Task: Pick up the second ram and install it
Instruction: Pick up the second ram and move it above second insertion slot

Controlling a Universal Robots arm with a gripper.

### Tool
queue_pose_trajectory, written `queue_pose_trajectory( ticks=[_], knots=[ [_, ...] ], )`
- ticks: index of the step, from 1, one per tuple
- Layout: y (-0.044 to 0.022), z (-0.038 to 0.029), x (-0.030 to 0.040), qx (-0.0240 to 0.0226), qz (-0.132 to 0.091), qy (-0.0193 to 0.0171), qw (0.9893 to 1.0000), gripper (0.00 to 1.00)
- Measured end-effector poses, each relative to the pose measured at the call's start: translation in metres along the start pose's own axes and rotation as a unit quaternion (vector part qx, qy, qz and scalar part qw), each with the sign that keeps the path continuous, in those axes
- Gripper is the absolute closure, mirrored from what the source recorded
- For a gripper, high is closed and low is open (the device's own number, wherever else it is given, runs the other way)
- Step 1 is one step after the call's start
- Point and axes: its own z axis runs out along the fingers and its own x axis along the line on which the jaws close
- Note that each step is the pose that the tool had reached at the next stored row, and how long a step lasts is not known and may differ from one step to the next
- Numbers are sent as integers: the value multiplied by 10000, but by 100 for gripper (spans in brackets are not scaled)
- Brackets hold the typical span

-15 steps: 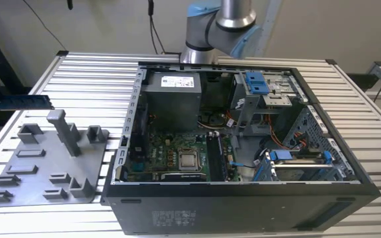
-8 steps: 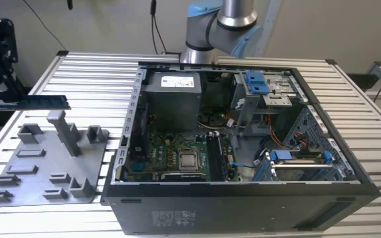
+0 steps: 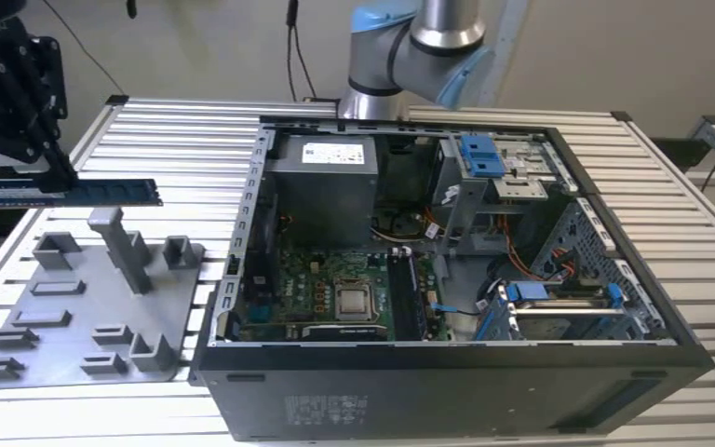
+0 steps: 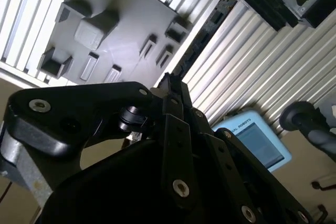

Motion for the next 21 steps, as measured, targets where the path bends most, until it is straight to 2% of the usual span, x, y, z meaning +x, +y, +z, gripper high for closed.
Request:
queue_pose_trajectory(
  ticks=[5,21],
  knots=[
    [-158,4,9,-1,-1,0,10000,87],
    [-603,15,35,-1,-6,0,10000,87]
  ],
)
